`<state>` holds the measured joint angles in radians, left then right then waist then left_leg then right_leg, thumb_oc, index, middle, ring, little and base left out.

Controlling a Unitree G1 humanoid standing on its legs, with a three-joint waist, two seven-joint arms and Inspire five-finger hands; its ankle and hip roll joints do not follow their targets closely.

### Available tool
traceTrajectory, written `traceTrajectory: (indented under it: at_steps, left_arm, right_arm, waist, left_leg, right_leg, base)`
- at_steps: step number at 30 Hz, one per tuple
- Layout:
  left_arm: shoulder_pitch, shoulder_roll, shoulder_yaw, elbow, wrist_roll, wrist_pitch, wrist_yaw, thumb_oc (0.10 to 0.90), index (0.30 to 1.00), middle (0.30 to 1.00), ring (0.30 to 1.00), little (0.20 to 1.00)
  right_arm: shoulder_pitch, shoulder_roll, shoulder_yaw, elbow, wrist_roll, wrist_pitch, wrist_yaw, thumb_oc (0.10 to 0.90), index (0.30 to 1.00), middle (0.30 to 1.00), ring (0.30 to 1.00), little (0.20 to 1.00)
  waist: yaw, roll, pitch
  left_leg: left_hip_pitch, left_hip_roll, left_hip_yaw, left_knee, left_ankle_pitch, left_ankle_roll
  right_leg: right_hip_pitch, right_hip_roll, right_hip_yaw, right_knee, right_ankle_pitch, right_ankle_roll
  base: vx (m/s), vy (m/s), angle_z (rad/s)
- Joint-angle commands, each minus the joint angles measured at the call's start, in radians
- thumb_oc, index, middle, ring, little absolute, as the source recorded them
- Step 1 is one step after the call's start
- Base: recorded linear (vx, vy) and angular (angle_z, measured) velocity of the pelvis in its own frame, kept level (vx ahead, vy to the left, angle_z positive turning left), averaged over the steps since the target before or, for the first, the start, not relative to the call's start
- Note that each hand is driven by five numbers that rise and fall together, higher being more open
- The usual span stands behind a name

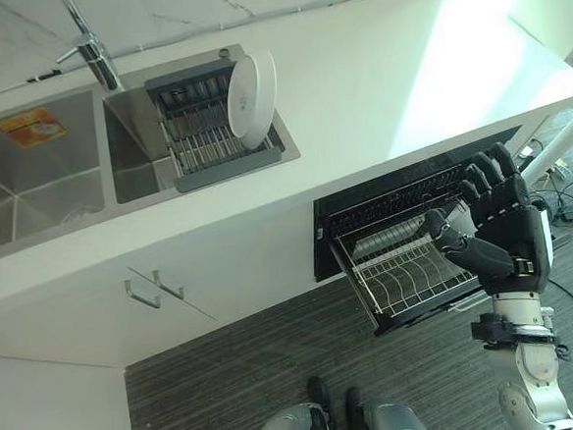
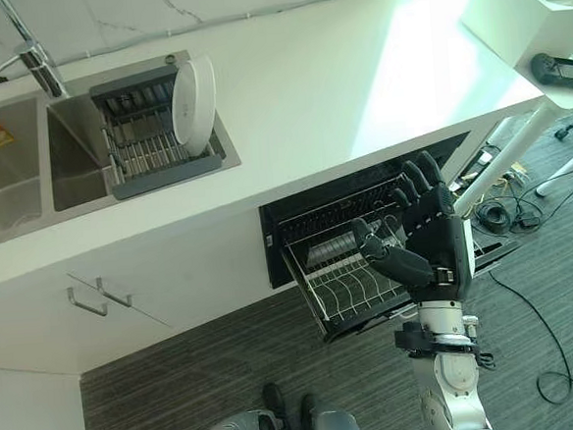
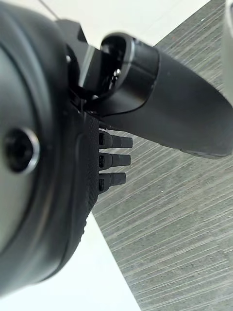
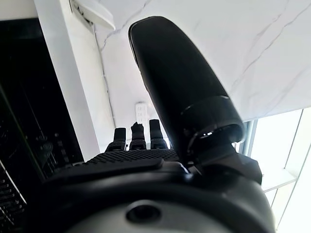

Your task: Place the dishes in the dishwasher.

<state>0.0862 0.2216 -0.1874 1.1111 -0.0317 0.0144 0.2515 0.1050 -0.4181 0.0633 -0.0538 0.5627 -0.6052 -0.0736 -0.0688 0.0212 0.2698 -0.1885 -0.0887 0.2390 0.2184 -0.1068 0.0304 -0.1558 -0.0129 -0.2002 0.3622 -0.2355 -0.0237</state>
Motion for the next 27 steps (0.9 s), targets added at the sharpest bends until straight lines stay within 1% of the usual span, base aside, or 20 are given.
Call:
traceTrajectory:
  at_steps: [1,3,5,6,7,9,10,11,12,14,15,16,17,18,19,23,24,25,26,27]
  left_arm:
    - [-0.017,0.025,0.007,0.008,0.029,-0.017,0.022,0.800,0.900,0.900,0.900,0.900]
    - [-0.017,0.023,0.007,0.009,0.028,-0.017,0.026,0.800,0.900,0.900,0.900,0.900]
    - [-0.021,0.020,0.007,0.015,0.020,-0.017,0.026,0.800,0.900,0.900,0.900,0.900]
    - [-0.023,0.018,0.007,0.018,0.015,-0.016,0.026,0.800,0.900,0.900,0.900,0.900]
    - [-0.023,0.010,0.011,0.023,-0.008,-0.014,0.024,0.800,0.900,0.900,0.900,0.900]
    - [-0.016,0.003,0.023,0.023,-0.001,-0.014,0.025,0.800,0.900,0.900,0.900,0.900]
    - [-0.015,0.002,0.024,0.024,0.002,-0.014,0.026,0.800,0.900,0.900,0.900,0.900]
    - [-0.012,0.001,0.028,0.029,0.011,-0.015,0.026,0.800,0.900,0.900,0.900,0.900]
    - [-0.011,-0.001,0.030,0.050,0.012,-0.027,0.020,0.800,0.900,0.900,0.900,0.900]
    - [-0.007,-0.003,0.037,0.072,0.004,-0.041,0.007,0.800,0.900,0.900,0.900,0.900]
    - [-0.004,-0.002,0.042,0.080,0.000,-0.048,-0.005,0.800,0.900,0.900,0.900,0.900]
    - [-0.004,0.001,0.044,0.084,-0.003,-0.051,-0.014,0.800,0.900,0.900,0.900,0.900]
    - [-0.004,0.001,0.044,0.084,-0.003,-0.051,-0.014,0.800,0.900,0.900,0.900,0.900]
    - [-0.006,0.001,0.051,0.090,-0.006,-0.044,-0.024,0.800,0.900,0.900,0.900,0.900]
    - [-0.007,0.000,0.053,0.091,-0.003,-0.042,-0.024,0.800,0.900,0.900,0.900,0.900]
    - [-0.018,0.016,0.050,0.081,0.067,-0.039,-0.015,0.800,0.900,0.900,0.900,0.900]
    - [-0.028,0.028,0.040,0.067,0.063,-0.013,-0.011,0.800,0.900,0.900,0.900,0.900]
    - [-0.030,0.034,0.033,0.070,0.054,-0.013,-0.009,0.800,0.900,0.900,0.900,0.900]
    - [-0.033,0.041,0.022,0.070,0.039,-0.010,-0.001,0.800,0.900,0.900,0.900,0.900]
    - [-0.040,0.053,0.015,0.062,0.013,0.000,0.006,0.800,0.900,0.900,0.900,0.900]
  right_arm:
    - [-0.086,-0.010,-0.050,-0.082,0.025,-0.080,0.029,0.800,0.900,0.900,0.900,0.900]
    - [-0.079,-0.011,-0.052,-0.083,0.025,-0.076,0.046,0.800,0.900,0.900,0.900,0.900]
    - [-0.076,-0.015,-0.053,-0.085,0.020,-0.070,0.047,0.800,0.900,0.900,0.900,0.900]
    - [-0.076,-0.018,-0.053,-0.084,0.020,-0.067,0.045,0.800,0.900,0.900,0.900,0.900]
    - [-0.081,-0.020,-0.049,-0.071,0.026,-0.064,0.048,0.800,0.900,0.900,0.900,0.900]
    - [-0.088,-0.015,-0.043,-0.063,0.018,-0.060,0.053,0.800,0.900,0.900,0.900,0.900]
    - [-0.092,-0.014,-0.037,-0.063,0.012,-0.058,0.050,0.800,0.900,0.900,0.900,0.900]
    - [-0.096,-0.016,-0.027,-0.064,0.001,-0.055,0.040,0.800,0.900,0.900,0.900,0.900]
    - [-0.107,-0.023,-0.012,-0.062,-0.009,-0.042,0.023,0.800,0.900,0.900,0.900,0.900]
    - [-0.113,-0.029,-0.003,-0.061,-0.017,-0.035,0.007,0.800,0.900,0.900,0.900,0.900]
    - [-0.113,-0.034,-0.002,-0.069,-0.028,-0.030,-0.005,0.800,0.900,0.900,0.900,0.900]
    - [-0.113,-0.039,-0.005,-0.071,-0.028,-0.027,-0.008,0.800,0.900,0.900,0.900,0.900]
    - [-0.113,-0.039,-0.005,-0.071,-0.028,-0.027,-0.008,0.800,0.900,0.900,0.900,0.900]
    - [-0.114,-0.042,-0.005,-0.070,-0.026,-0.022,-0.015,0.800,0.900,0.900,0.900,0.900]
    - [-0.114,-0.042,-0.005,-0.069,-0.023,-0.021,-0.016,0.800,0.900,0.900,0.900,0.900]
    - [-0.113,-0.032,-0.015,-0.068,-0.004,-0.016,-0.004,0.800,0.900,0.900,0.900,0.900]
    - [-0.119,-0.022,-0.011,-0.069,0.003,-0.010,-0.003,0.800,0.900,0.900,0.900,0.900]
    - [-0.122,-0.017,-0.006,-0.068,0.003,-0.012,-0.003,0.800,0.900,0.900,0.900,0.900]
    - [-0.128,-0.006,0.005,-0.064,0.003,-0.015,0.010,0.800,0.900,0.900,0.900,0.900]
    - [-0.138,-0.001,0.015,-0.055,0.027,-0.023,0.037,0.800,0.900,0.900,0.900,0.900]
  waist:
    - [-0.011,-0.008,-0.041]
    - [-0.016,-0.015,-0.039]
    - [-0.015,-0.032,-0.036]
    - [-0.011,-0.042,-0.032]
    - [0.002,-0.055,-0.017]
    - [0.009,-0.040,-0.014]
    - [0.012,-0.032,-0.013]
    - [0.018,-0.020,-0.012]
    - [0.028,-0.007,-0.009]
    - [0.037,0.002,-0.005]
    - [0.038,0.009,-0.002]
    - [0.037,0.012,-0.003]
    - [0.037,0.012,-0.003]
    - [0.040,0.013,-0.008]
    - [0.041,0.014,-0.009]
    - [0.042,0.021,-0.020]
    - [0.032,0.033,-0.018]
    - [0.025,0.037,-0.013]
    - [0.017,0.041,-0.004]
    - [0.019,0.044,0.005]
  left_leg:
    - [0.051,0.064,-0.035,0.082,-0.150,0.006]
    - [0.070,0.049,-0.026,0.082,-0.150,0.008]
    - [0.087,0.029,-0.016,0.082,-0.143,0.010]
    - [0.091,0.018,-0.019,0.082,-0.136,0.007]
    - [0.075,0.016,-0.041,0.082,-0.112,-0.009]
    - [0.053,0.040,-0.069,0.082,-0.106,-0.015]
    - [0.037,0.054,-0.089,0.082,-0.092,-0.023]
    - [0.003,0.077,-0.123,0.082,-0.068,-0.039]
    - [-0.052,0.109,-0.172,0.082,-0.028,-0.065]
    - [-0.089,0.139,-0.194,0.082,0.002,-0.082]
    - [-0.108,0.162,-0.192,0.082,0.017,-0.089]
    - [-0.105,0.169,-0.182,0.082,0.012,-0.085]
    - [-0.105,0.169,-0.182,0.082,0.012,-0.085]
    - [-0.099,0.172,-0.174,0.082,0.003,-0.079]
    - [-0.097,0.171,-0.173,0.082,0.001,-0.077]
    - [-0.061,0.158,-0.153,0.082,-0.047,-0.040]
    - [-0.037,0.146,-0.155,0.082,-0.071,-0.010]
    - [-0.025,0.136,-0.163,0.082,-0.084,0.004]
    - [-0.008,0.125,-0.172,0.082,-0.100,0.018]
    - [0.001,0.132,-0.174,0.082,-0.105,0.011]
  right_leg:
    - [0.053,-0.009,-0.011,-0.062,-0.020,0.083]
    - [0.056,-0.016,-0.003,-0.062,-0.021,0.078]
    - [0.064,-0.034,0.001,-0.062,-0.020,0.070]
    - [0.070,-0.044,0.004,-0.062,-0.017,0.068]
    - [0.087,-0.053,0.017,-0.062,-0.012,0.066]
    - [0.095,-0.034,0.021,-0.062,-0.016,0.066]
    - [0.099,-0.022,0.026,-0.062,-0.020,0.066]
    - [0.108,-0.005,0.039,-0.062,-0.028,0.064]
    - [0.123,0.009,0.061,-0.062,-0.044,0.059]
    - [0.138,0.010,0.069,-0.062,-0.056,0.057]
    - [0.148,0.005,0.068,-0.062,-0.063,0.058]
    - [0.155,-0.002,0.061,-0.062,-0.068,0.060]
    - [0.155,-0.002,0.061,-0.062,-0.068,0.060]
    - [0.166,-0.017,0.050,-0.062,-0.069,0.064]
    - [0.169,-0.021,0.048,-0.062,-0.069,0.066]
    - [0.211,-0.039,0.017,-0.062,-0.076,0.081]
    - [0.196,-0.044,0.001,0.000,-0.009,0.104]
    - [0.146,-0.053,0.003,0.094,0.022,0.119]
    - [0.066,-0.069,0.007,0.192,0.053,0.137]
    - [0.035,-0.087,-0.012,0.119,0.050,0.136]
  base:
    - [0.03,-0.064,0.06]
    - [0.04,-0.067,0.10]
    - [0.05,-0.052,0.02]
    - [0.09,-0.032,0.25]
    - [0.12,0.004,0.32]
    - [0.14,0.065,0.10]
    - [0.17,0.105,0.09]
    - [0.27,0.176,0.15]
    - [0.30,0.199,-0.07]
    - [0.30,0.213,-0.27]
    - [0.30,0.238,-0.16]
    - [0.21,0.174,-0.16]
    - [0.26,0.193,-0.30]
    - [0.21,0.146,-0.39]
    - [0.30,0.208,-0.38]
    - [0.24,0.172,-0.42]
    - [0.22,0.195,-0.25]
    - [0.19,0.187,-0.12]
    - [0.08,0.013,-0.02]
    - [0.02,-0.073,-0.06]
